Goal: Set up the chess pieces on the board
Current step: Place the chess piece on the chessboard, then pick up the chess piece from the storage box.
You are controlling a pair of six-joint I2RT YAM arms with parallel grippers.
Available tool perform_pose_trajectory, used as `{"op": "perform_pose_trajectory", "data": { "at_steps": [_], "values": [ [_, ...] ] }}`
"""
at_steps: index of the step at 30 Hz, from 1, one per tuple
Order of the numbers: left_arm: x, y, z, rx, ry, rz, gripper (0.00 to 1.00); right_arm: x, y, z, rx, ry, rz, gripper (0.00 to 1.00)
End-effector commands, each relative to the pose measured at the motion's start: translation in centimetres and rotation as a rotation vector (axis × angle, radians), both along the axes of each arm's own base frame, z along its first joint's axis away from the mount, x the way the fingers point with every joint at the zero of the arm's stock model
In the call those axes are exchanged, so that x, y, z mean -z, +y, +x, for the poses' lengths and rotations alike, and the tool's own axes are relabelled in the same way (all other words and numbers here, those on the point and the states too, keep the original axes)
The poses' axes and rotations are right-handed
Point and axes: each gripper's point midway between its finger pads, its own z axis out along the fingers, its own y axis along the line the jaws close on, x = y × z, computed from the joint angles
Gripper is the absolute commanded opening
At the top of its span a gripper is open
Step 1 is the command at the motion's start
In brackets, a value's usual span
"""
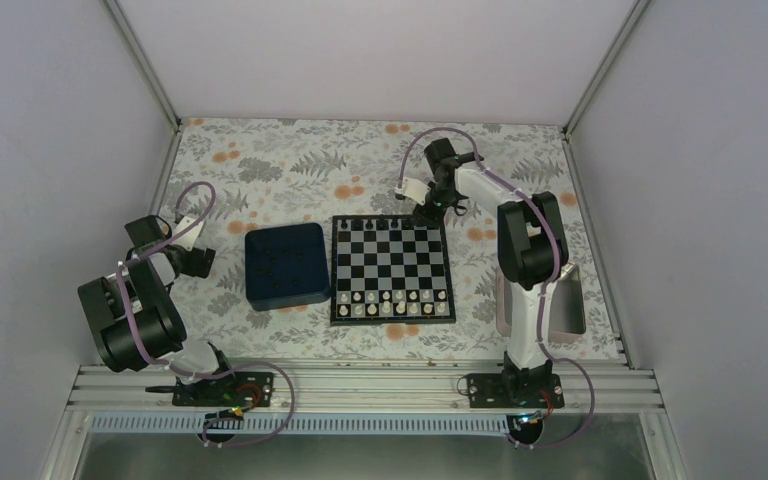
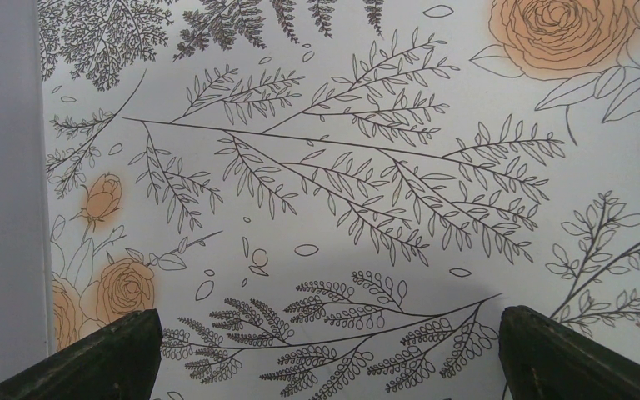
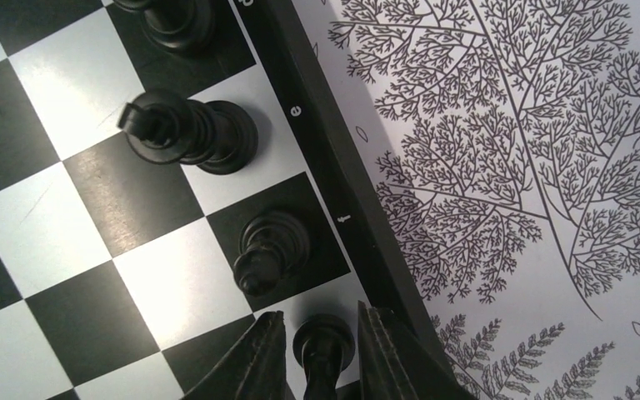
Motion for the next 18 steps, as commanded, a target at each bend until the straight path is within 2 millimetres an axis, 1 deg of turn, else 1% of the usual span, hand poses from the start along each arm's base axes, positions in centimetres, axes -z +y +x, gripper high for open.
{"op": "perform_pose_trajectory", "data": {
  "at_steps": [1,5,7,8,9,11,13,15,18],
  "values": [
    [1.1,-0.4,-0.7,0.012,0.044,-0.027,1.00,-3.2,0.1,0.6,0.002,-0.059,0.010,0.26],
    [1.1,-0.5,-0.7,0.013,0.043,-0.028,1.00,-6.6,0.3,1.3,0.009,-0.123,0.026,0.31],
    [1.0,-0.4,-0.7,0.012,0.041,-0.026,1.00,-8.9,0.7,1.8,0.010,-0.163,0.035,0.32],
    [1.0,-0.4,-0.7,0.013,0.040,-0.025,1.00,-10.1,1.2,1.9,0.004,-0.186,0.037,0.33],
    [1.0,-0.5,-0.7,0.014,0.040,-0.027,1.00,-11.7,1.9,2.2,-0.004,-0.221,0.047,0.33],
    [0.9,-0.5,-0.7,0.014,0.038,-0.026,1.00,-14.1,4.0,1.7,-0.041,-0.265,0.060,0.33],
    [0.9,-0.4,-0.6,0.013,0.038,-0.026,1.00,-15.9,7.2,0.3,-0.101,-0.298,0.071,0.35],
    [0.9,-0.4,-0.7,0.013,0.037,-0.023,1.00,-16.8,10.6,-1.4,-0.169,-0.327,0.079,0.35],
    [0.8,-0.4,-0.7,0.012,0.035,-0.022,1.00,-17.4,15.7,-3.9,-0.258,-0.360,0.108,0.34]
  ]
}}
